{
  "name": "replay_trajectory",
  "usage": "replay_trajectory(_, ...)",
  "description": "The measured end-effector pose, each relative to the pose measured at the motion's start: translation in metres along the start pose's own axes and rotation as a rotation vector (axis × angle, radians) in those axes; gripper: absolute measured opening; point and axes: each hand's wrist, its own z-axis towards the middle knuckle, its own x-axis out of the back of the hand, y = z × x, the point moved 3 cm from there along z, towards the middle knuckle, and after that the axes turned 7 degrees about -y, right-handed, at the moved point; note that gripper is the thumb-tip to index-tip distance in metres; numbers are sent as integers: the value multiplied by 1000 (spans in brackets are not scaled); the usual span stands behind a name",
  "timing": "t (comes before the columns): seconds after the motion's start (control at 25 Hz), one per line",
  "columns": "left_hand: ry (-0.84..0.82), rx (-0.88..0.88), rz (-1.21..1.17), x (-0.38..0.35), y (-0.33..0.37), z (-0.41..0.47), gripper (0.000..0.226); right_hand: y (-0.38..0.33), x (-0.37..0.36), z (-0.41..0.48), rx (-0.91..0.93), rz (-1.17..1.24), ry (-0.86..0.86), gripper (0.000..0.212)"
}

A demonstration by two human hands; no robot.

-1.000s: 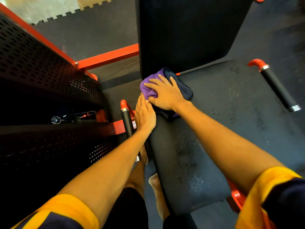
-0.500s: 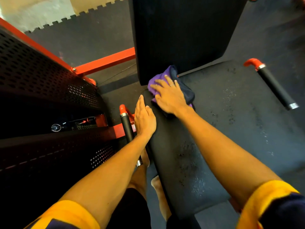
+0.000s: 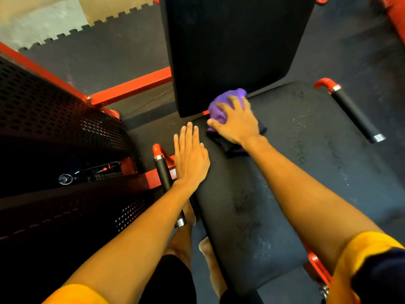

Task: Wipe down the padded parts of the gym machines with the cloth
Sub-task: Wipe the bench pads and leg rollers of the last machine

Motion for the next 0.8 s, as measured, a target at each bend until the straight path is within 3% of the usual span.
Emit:
replay_trajectory(0.12,-55,-44,-9,4,18,9,62,-14,-10,-2,177,-114,-16,54)
replay_trajectory(0.28,-69,10,-9,3,39,20,66,24,18,28,69,-177,-87,48)
replay_trajectory(0.44,-66,-46,-48,-2,53,32,65,20,20,38,-118,-94,-71,50)
replay_trajectory(0.64,-58,-37,69,-16,53,34,63,51,20,20,59,-135,54,52)
replay_trajectory(0.8,-69,1,147,-19,53,36,64,92,31,34,-191,27,132,45)
